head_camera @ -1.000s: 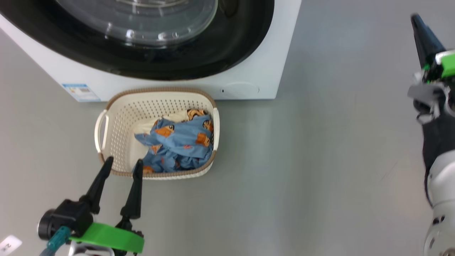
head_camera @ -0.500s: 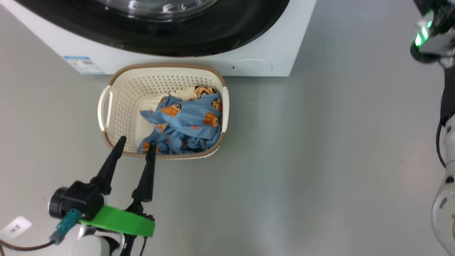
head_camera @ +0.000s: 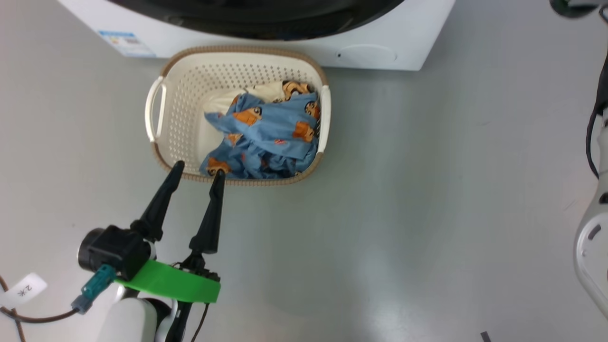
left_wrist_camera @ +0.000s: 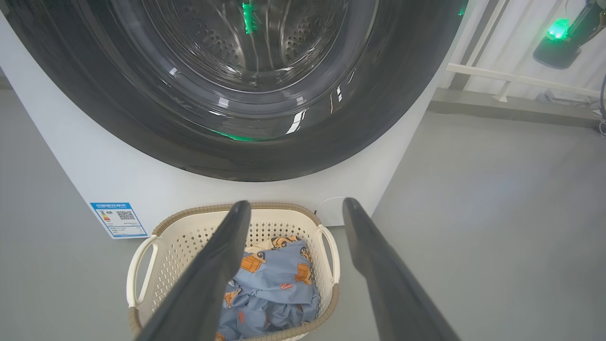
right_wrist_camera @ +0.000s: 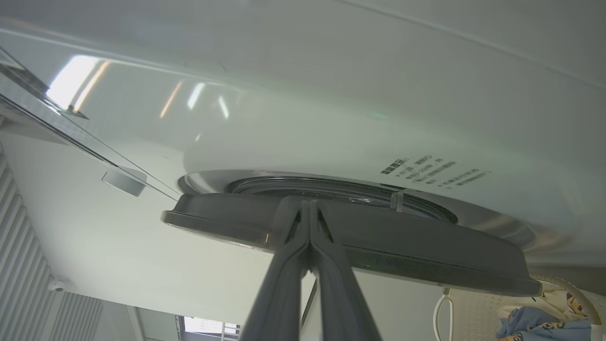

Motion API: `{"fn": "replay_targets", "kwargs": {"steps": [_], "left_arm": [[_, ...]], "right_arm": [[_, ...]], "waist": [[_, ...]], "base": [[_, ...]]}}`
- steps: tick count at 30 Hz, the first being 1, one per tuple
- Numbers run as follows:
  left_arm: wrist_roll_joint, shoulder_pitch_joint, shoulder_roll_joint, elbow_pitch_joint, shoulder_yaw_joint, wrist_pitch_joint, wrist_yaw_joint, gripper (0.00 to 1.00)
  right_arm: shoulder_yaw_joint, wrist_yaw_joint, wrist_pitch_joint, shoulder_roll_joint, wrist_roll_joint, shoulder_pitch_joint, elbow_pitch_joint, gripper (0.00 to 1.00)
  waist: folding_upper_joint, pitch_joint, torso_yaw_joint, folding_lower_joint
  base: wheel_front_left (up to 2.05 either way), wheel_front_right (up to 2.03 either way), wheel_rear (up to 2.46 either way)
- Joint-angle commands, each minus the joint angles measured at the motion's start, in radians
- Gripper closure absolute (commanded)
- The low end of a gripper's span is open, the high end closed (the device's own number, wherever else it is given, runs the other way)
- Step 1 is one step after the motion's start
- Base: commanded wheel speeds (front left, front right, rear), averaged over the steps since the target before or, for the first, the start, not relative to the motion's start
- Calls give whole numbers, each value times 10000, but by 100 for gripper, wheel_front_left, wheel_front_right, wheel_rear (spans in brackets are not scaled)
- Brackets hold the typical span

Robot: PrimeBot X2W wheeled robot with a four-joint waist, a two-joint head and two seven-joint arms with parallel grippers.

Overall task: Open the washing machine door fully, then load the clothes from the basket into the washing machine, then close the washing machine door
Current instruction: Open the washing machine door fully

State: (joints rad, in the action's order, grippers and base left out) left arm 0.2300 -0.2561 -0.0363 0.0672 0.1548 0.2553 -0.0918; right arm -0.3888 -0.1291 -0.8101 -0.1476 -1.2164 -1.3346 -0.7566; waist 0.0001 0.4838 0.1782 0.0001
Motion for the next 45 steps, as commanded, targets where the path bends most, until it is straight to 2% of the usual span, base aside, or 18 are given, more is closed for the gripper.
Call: {"fn": "replay_targets", "kwargs": {"steps": [1, 12, 23, 29, 36, 45], "left_arm": [[148, -222, -139, -298, -244, 65, 87, 0], [538, -560, -139, -609, 138, 65, 303, 0], [792, -678, -139, -864, 278, 65, 428, 0], [906, -689, -139, -930, 265, 65, 495, 0], [861, -668, -139, -1070, 111, 65, 503, 0], [718, -660, -139, -1240, -21, 65, 473, 0]], "right_arm": [[32, -16, -56, 291, 212, -490, 210, 100], [-237, -16, -153, 715, 1334, -1667, -167, 100], [-718, -16, -166, 872, 2476, -2297, -525, 100], [-762, -16, -1232, 937, 2602, -2246, -603, 100], [-720, -16, -2351, 964, 2537, -1679, 10, 100], [-312, -16, -3590, 971, 1787, -473, 879, 100]], "waist": [[-1, 321, 242, -1], [-1, 900, 597, -1], [-1, 1171, 807, -1], [-1, 1129, 831, -1], [-1, 1033, 742, -1], [-1, 780, 579, -1]], "base": [[0, 0, 0], [0, 0, 0], [0, 0, 0], [0, 0, 0], [0, 0, 0], [0, 0, 0]]}}
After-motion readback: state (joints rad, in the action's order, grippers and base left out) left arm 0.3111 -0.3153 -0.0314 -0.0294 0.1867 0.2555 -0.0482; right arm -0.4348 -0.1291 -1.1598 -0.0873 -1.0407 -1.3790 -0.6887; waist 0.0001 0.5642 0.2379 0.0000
